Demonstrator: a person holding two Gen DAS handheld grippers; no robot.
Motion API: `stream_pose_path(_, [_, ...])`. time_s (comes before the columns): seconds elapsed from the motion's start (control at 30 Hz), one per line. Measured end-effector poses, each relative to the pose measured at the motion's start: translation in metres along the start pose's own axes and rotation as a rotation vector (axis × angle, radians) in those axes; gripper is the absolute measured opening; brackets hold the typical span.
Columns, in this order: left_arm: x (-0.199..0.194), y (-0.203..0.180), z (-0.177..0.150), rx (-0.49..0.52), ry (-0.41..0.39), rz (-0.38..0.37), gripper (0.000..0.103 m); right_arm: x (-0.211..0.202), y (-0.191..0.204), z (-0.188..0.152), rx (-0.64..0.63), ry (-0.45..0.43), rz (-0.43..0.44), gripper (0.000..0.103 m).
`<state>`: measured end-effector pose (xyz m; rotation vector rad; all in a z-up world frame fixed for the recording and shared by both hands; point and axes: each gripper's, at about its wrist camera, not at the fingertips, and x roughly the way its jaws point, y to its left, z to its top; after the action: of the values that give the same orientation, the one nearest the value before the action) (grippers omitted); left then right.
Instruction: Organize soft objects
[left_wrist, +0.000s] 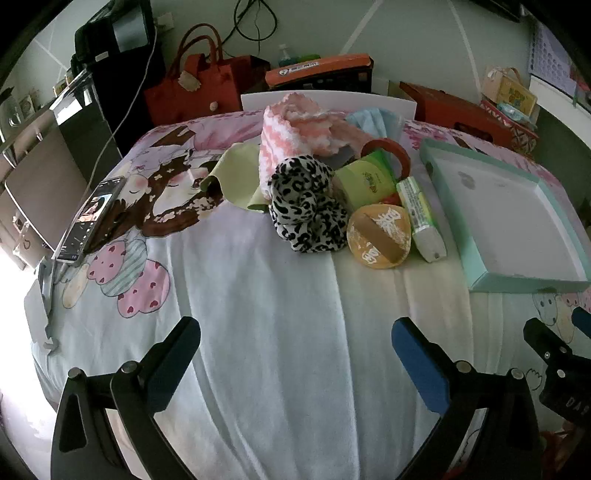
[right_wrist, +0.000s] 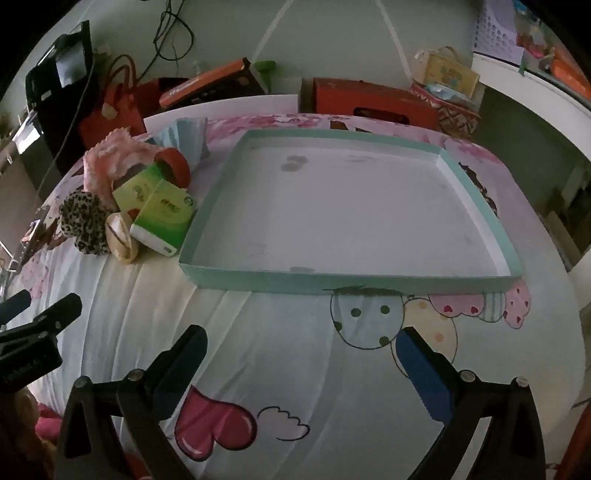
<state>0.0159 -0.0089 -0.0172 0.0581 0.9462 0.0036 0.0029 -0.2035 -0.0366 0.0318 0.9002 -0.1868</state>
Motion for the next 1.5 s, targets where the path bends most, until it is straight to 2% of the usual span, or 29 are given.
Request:
stream_pose_path(0.23, [0.005, 0.0, -0.001, -0.003, 0.019, 0.003, 0.103, -0.001, 0.002, -0.001, -0.006, -0.003, -0.011, 0.103])
stream_pose_path(1.5, [0.003, -0.005, -0.01, 0.048, 0.017, 0.049, 0.103, -0.01, -0.004, -0.004, 0.028, -0.034, -0.049, 0.103])
